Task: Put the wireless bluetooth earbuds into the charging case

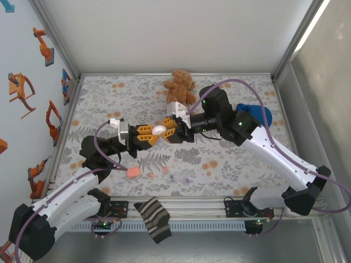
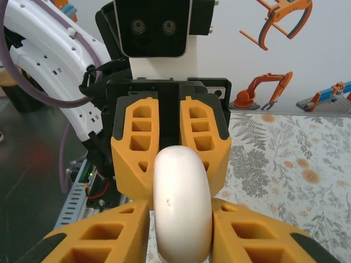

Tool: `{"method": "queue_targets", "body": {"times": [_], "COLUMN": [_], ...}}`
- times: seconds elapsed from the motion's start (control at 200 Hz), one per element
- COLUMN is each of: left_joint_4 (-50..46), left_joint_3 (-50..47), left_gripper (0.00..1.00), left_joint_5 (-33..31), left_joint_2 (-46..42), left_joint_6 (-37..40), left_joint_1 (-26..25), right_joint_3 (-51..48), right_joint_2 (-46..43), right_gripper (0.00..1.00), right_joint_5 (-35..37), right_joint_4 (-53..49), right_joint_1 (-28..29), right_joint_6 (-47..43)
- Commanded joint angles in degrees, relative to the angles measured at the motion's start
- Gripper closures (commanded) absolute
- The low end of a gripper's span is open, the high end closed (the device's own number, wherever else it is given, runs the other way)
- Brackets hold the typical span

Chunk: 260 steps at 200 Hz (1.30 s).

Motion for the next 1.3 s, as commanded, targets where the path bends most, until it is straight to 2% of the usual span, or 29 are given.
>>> {"method": "queue_targets", "body": {"times": [0.0, 0.21, 0.341, 0.421, 0.531, 0.651, 0.766, 0.972, 1.112, 1.202, 1.297], "left_joint_4": [1.4, 1.3, 0.9, -0.3, -4.5, -12.1, -24.3, -39.7, -47.6, -50.8, -54.2], "left_joint_3": [-0.1, 0.0, 0.1, 0.1, 0.1, 0.5, 1.8, 2.6, 3.1, 2.6, 2.2], "left_gripper": [0.93, 0.92, 0.78, 0.62, 0.47, 0.4, 0.35, 0.3, 0.28, 0.25, 0.21], "left_joint_5": [-0.6, -0.8, -0.9, -1.4, -3.1, -4.8, -7.0, -14.0, -23.9, -31.4, -35.7], "left_joint_2": [0.1, 0.2, 0.0, -0.4, -1.9, -5.3, -9.9, -18.0, -21.8, -23.3, -24.4], "left_joint_6": [1.1, 1.2, 1.2, 1.8, 4.1, 8.3, 14.0, 21.0, 23.4, 23.7, 23.9], "left_joint_1": [0.0, -0.1, -0.2, -0.2, -0.1, -0.2, -0.2, -0.2, -0.2, -0.1, -0.1], "right_joint_3": [1.7, 1.0, 0.2, -0.5, -1.7, -3.5, -5.5, -10.7, -15.6, -19.2, -21.3], "right_joint_2": [0.2, 0.1, -0.3, -0.7, -1.7, -2.8, -4.0, -5.0, -4.1, -3.0, -1.6], "right_gripper": [0.73, 0.81, 0.82, 0.83, 0.85, 0.85, 0.86, 0.87, 0.88, 0.88, 0.88], "right_joint_5": [-0.7, -0.7, -0.6, -0.2, 0.5, 2.2, 4.3, 7.5, 8.9, 7.3, 7.6], "right_joint_4": [0.1, 1.5, 2.6, 3.0, 3.6, 3.7, 3.8, 6.6, 9.8, 12.8, 13.4], "right_joint_1": [0.4, 0.4, 0.3, 0.3, 0.4, 0.2, -0.2, -5.1, -10.8, -14.9, -17.5], "right_joint_6": [0.7, 2.3, 2.8, 2.8, 2.6, 2.6, 2.8, 10.0, 17.0, 21.5, 23.2]}}
